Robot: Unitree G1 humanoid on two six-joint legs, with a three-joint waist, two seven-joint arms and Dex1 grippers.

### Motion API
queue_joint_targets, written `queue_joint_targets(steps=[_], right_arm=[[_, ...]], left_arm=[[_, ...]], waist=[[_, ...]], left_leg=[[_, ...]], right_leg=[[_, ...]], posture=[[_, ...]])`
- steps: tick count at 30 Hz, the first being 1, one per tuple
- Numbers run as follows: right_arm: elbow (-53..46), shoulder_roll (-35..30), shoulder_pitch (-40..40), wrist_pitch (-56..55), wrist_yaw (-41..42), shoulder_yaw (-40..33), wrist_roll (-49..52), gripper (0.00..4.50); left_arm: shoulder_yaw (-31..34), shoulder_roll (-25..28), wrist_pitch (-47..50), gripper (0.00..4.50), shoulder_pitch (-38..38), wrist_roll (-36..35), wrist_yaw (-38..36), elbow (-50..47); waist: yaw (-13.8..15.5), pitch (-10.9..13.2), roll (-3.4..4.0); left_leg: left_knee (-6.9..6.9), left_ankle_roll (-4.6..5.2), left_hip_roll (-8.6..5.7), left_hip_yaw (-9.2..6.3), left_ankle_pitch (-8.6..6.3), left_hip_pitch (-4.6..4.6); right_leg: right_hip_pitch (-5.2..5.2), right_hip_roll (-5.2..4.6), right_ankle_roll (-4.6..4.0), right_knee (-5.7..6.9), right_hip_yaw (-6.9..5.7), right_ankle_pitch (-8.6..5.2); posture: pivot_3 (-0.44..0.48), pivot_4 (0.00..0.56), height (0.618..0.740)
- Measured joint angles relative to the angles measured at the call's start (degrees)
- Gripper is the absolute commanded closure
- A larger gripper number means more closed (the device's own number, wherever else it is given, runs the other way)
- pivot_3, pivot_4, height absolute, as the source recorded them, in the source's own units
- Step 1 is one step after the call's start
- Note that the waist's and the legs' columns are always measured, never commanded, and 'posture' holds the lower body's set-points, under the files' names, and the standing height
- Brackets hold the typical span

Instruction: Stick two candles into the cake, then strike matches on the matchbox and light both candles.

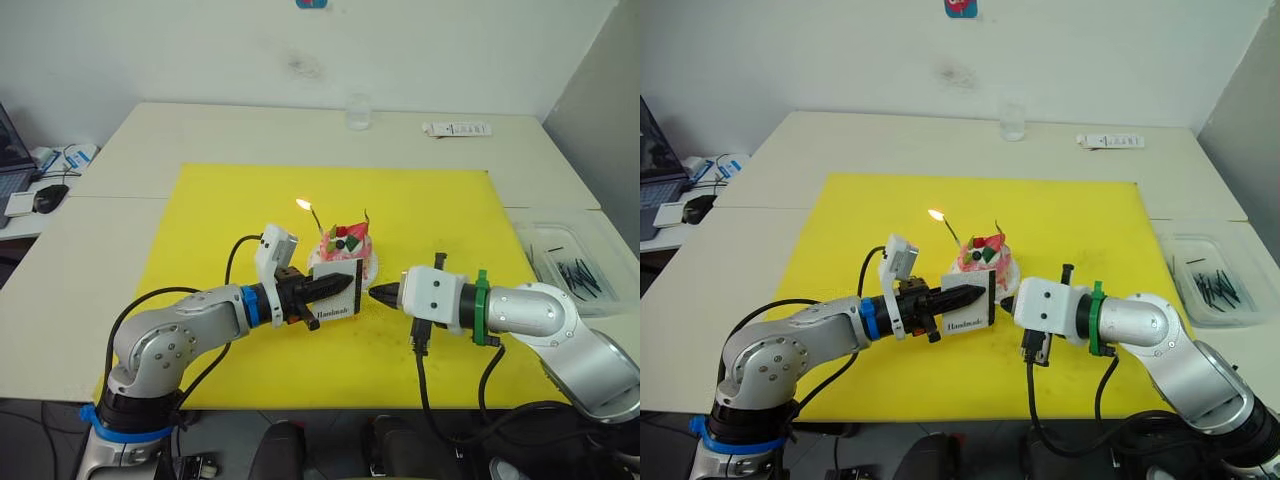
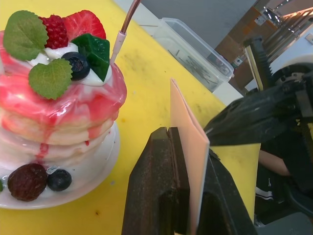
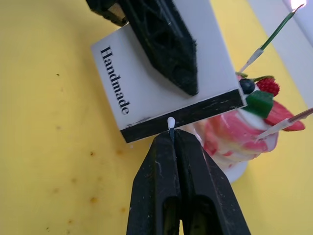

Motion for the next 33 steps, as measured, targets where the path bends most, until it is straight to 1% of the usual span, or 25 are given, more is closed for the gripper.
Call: queue_joint_targets(steps=[6, 16, 24, 25, 26, 27, 28, 29, 31, 33], right_arm=[[0.30, 0.96, -1.02, 0.22, -1.30, 1.76, -3.47, 4.44], [1.79, 2.34, -2.49, 0.10, -1.00, 4.54, -7.43, 4.44], [4.37, 2.85, -4.27, -1.89, 0.64, 5.79, -9.83, 4.44], [4.44, 2.35, -4.32, -2.35, 1.35, 5.55, -9.92, 4.44], [3.97, 0.32, -3.86, -3.10, 3.06, 5.41, -9.70, 4.44], [2.86, -2.18, -2.39, -3.48, 5.42, 5.67, -9.06, 4.44], [1.25, -4.16, 0.11, -3.79, 7.83, 5.65, -7.51, 4.44], [-0.39, -5.54, 2.08, -3.94, 9.47, 5.37, -6.33, 4.44], [-2.56, -7.37, 4.23, -3.88, 10.98, 2.91, -4.39, 4.44], [-2.86, -7.49, 4.32, -3.07, 11.00, 0.39, -3.24, 4.44]], left_arm=[[-0.01, -0.15, 0.00, 4.50, -0.03, 0.25, -0.74, 0.00], [0.10, -0.82, 0.16, 4.50, -0.05, 0.66, -0.80, 0.14], [0.39, -2.82, 0.64, 4.50, -0.91, 0.56, 0.39, 0.64], [0.22, -2.92, 0.66, 4.50, -2.13, 0.62, 0.37, 1.00], [0.02, -2.58, 0.57, 4.50, -5.39, 0.65, -0.07, 1.61], [0.27, -2.13, -0.14, 4.50, -10.76, 0.61, -1.31, 1.79], [1.49, -0.59, -1.09, 4.50, -16.96, -0.07, -2.59, 1.79], [4.18, 1.63, -1.83, 4.50, -21.57, -0.86, -3.46, 1.65], [9.13, 6.14, -2.12, 4.50, -25.70, -3.00, -4.86, 0.95], [10.10, 7.63, -1.03, 4.50, -24.86, -5.10, -5.69, 0.12]], waist=[[0.00, 0.00, 0.00], [-0.02, 0.00, 0.00], [-0.02, 0.00, 0.00], [0.00, 0.01, 0.00], [0.17, 0.05, -0.03], [1.03, 0.12, -0.16], [1.59, 0.18, -0.26], [1.56, 0.17, -0.25], [0.75, -0.04, 0.13], [-0.03, -0.07, 0.17]], left_leg=[[0.00, 0.00, -0.03, 0.02, 0.00, -0.01], [0.00, 0.00, -0.01, 0.01, 0.00, 0.00], [0.01, 0.00, -0.02, 0.00, 0.00, 0.00], [0.01, 0.00, -0.02, -0.01, 0.00, -0.01], [0.03, 0.00, -0.05, -0.05, 0.00, -0.05], [0.09, 0.00, -0.07, -0.12, 0.01, -0.25], [0.18, -0.01, -0.06, -0.16, 0.01, -0.37], [0.15, -0.01, -0.04, -0.15, 0.01, -0.35], [0.04, 0.02, -0.12, 0.16, -0.01, -0.10], [-0.02, 0.02, -0.15, 0.24, -0.02, 0.14]], right_leg=[[0.00, 0.00, 0.00, 0.00, 0.02, 0.00], [0.00, 0.00, 0.00, 0.01, 0.01, 0.00], [0.00, 0.01, 0.00, 0.01, -0.01, 0.00], [0.00, 0.02, 0.00, 0.02, -0.02, 0.00], [-0.02, 0.06, 0.00, 0.03, -0.07, 0.00], [-0.06, 0.14, 0.00, 0.00, -0.37, 0.00], [-0.08, 0.22, 0.00, -0.02, -0.47, 0.00], [-0.09, 0.22, 0.00, -0.07, -0.36, 0.00], [-0.05, 0.10, 0.12, -0.08, 0.04, -0.07], [0.11, -0.05, 0.23, -0.05, 0.10, -0.13]], posture=[[0.000, 0.150, 0.740], [0.000, 0.150, 0.740], [0.000, 0.150, 0.740], [0.000, 0.150, 0.740], [0.000, 0.150, 0.740], [0.000, 0.150, 0.740], [0.000, 0.150, 0.740], [0.000, 0.150, 0.740], [0.000, 0.150, 0.740], [0.000, 0.150, 0.740]])
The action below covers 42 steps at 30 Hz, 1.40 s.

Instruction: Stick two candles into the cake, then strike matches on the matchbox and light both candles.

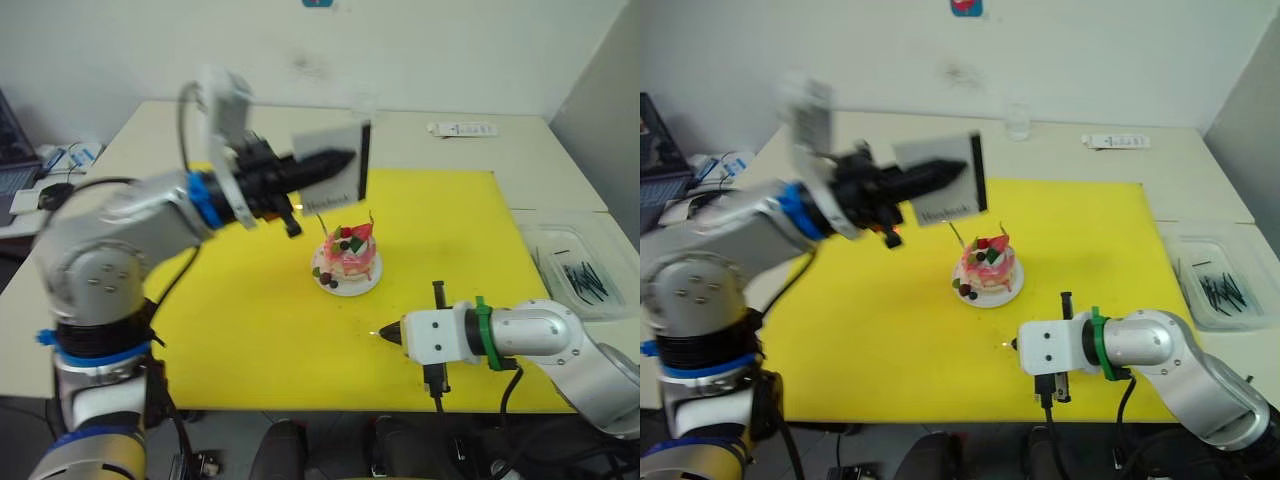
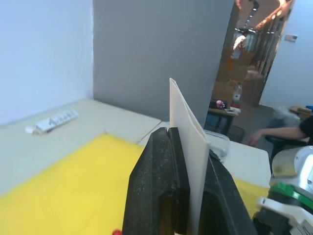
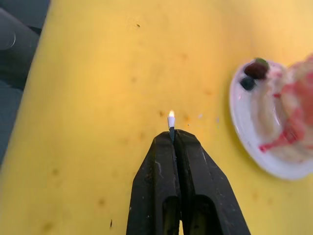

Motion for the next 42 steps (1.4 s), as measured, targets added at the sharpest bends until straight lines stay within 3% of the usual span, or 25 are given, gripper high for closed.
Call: queue_joint_targets(steps=[3, 9, 16, 21, 28, 42], right_arm=[[-0.20, 1.75, -0.40, 1.97, -0.99, -1.81, 1.02, 4.44], [-0.18, 3.57, -1.70, 4.68, -2.85, -3.31, 2.25, 4.44], [1.75, 4.52, -4.87, 5.26, -5.11, -6.65, 2.62, 4.44], [4.04, 5.94, -8.61, 5.11, -6.57, -7.20, 2.53, 4.44], [7.22, 7.91, -12.34, 3.78, -8.76, -5.90, 1.16, 4.44], [15.22, 12.65, -16.47, -2.07, -11.89, -2.79, -4.77, 4.44]], left_arm=[[-2.77, 0.76, 2.64, 4.50, 5.10, -1.54, -0.82, -0.83], [-2.47, 2.35, 3.90, 4.50, 7.85, -4.63, -0.16, -1.95], [-0.96, 4.97, 7.56, 4.50, 21.26, -12.67, 0.90, -1.57], [-0.93, 4.65, 7.42, 4.50, 28.56, -12.37, 2.25, -1.01], [-2.57, 1.77, 6.14, 4.50, 31.86, -10.81, 3.72, -1.05], [-4.61, 1.07, 5.71, 4.50, 31.51, -8.36, 3.40, -0.82]], waist=[[-0.15, 0.12, -0.20], [-0.06, 0.13, -0.22], [-0.04, 0.13, -0.21], [-0.01, 0.13, -0.22], [0.01, 0.13, -0.22], [-0.01, 0.13, -0.21]], left_leg=[[-0.01, -0.03, 0.18, -0.24, 0.02, -0.10], [0.02, -0.03, 0.16, -0.24, 0.02, -0.10], [0.02, -0.03, 0.15, -0.21, 0.02, -0.07], [0.01, -0.03, 0.14, -0.20, 0.02, -0.08], [0.02, -0.03, 0.13, -0.18, 0.02, -0.08], [0.00, -0.03, 0.14, -0.17, 0.02, -0.08]], right_leg=[[-0.08, 0.00, -0.01, 0.08, -0.12, 0.00], [-0.09, 0.02, -0.03, 0.13, -0.11, 0.01], [-0.08, -0.06, -0.05, 0.13, -0.10, 0.02], [-0.08, -0.06, -0.09, 0.10, -0.09, 0.04], [-0.08, -0.07, -0.12, 0.10, -0.07, 0.06], [-0.10, -0.06, -0.13, 0.09, -0.07, 0.06]], posture=[[0.000, 0.150, 0.740], [0.000, 0.150, 0.740], [0.000, 0.150, 0.740], [0.000, 0.150, 0.740], [0.000, 0.150, 0.740], [0.000, 0.150, 0.740]])
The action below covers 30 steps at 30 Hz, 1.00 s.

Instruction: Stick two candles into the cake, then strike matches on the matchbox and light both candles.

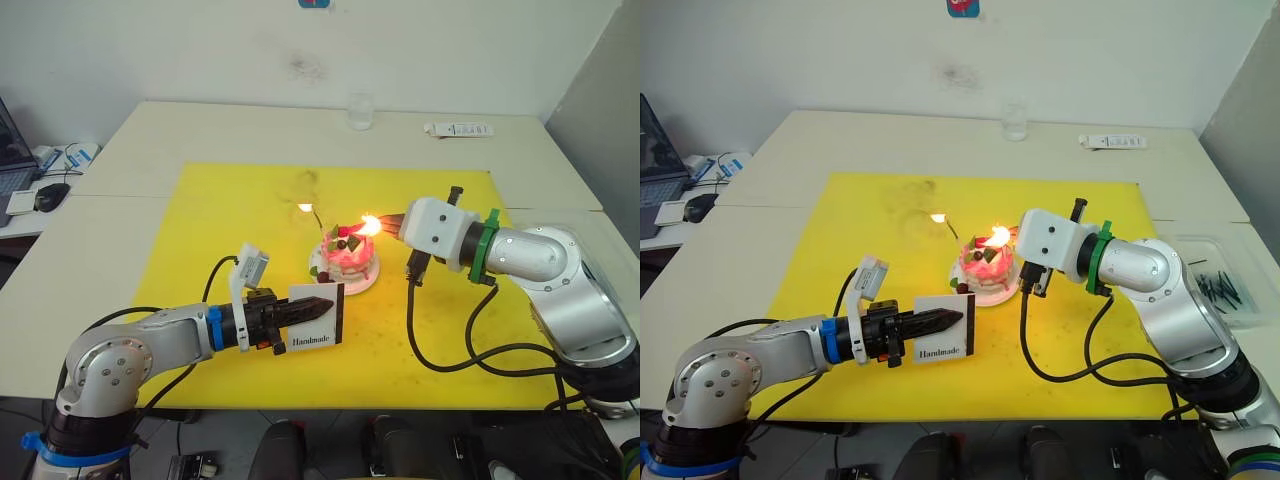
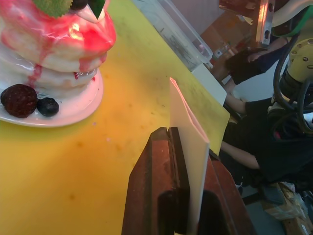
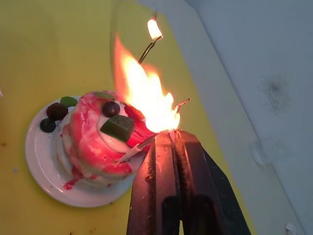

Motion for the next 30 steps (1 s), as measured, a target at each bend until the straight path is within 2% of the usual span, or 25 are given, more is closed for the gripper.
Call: queue_joint_targets(steps=[30], right_arm=[[0.82, 0.27, 0.01, -1.92, 0.08, -0.97, -2.69, 4.44]], left_arm=[[-0.48, -0.48, -0.81, 4.50, 0.27, 1.94, -1.31, 0.35]], waist=[[0.00, 0.00, 0.00]], left_leg=[[0.00, 0.00, 0.01, 0.00, 0.00, 0.00]], right_leg=[[0.00, 0.00, 0.00, 0.00, 0.00, 0.00]], posture=[[0.000, 0.150, 0.740]])
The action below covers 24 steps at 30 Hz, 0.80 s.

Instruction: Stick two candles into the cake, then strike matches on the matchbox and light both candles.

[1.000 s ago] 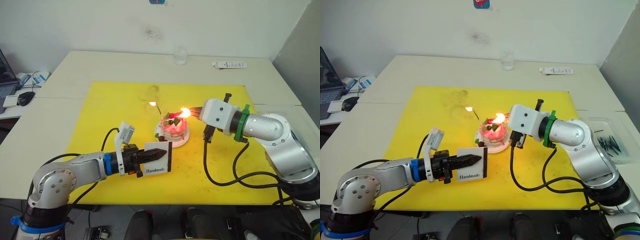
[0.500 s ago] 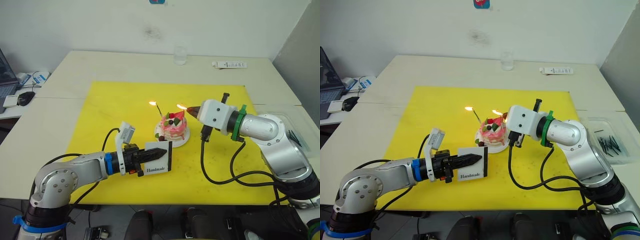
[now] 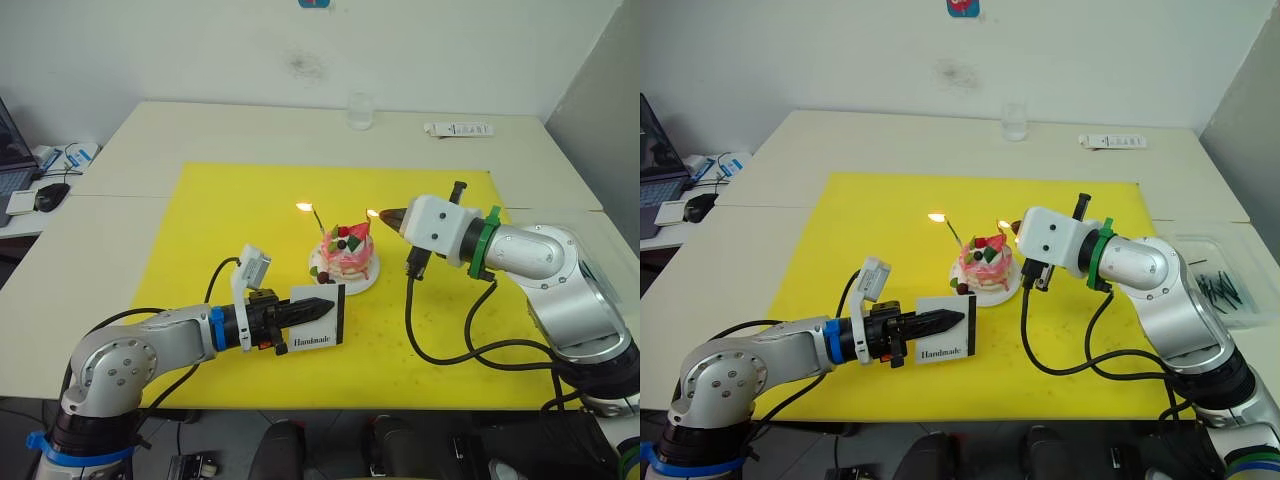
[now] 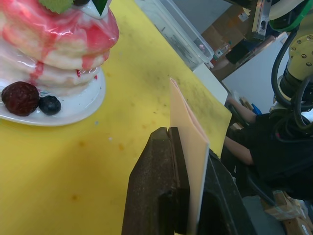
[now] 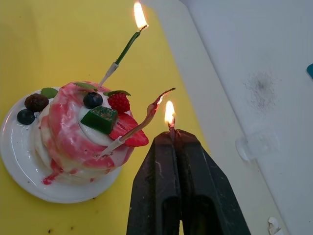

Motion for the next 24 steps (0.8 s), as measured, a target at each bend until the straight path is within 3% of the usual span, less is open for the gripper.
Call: queue_joint_targets(steps=[24], right_arm=[[-0.13, 0.91, 0.91, -1.52, 0.63, 0.07, -1.23, 4.44]], left_arm=[[-0.07, -0.99, -0.12, 4.50, -0.05, 1.84, -1.08, 0.18]], waist=[[0.00, 0.00, 0.00]], left_leg=[[0.00, 0.00, 0.00, 0.00, 0.00, 0.00]], right_leg=[[0.00, 0.00, 0.00, 0.00, 0.00, 0.00]], posture=[[0.000, 0.150, 0.740]])
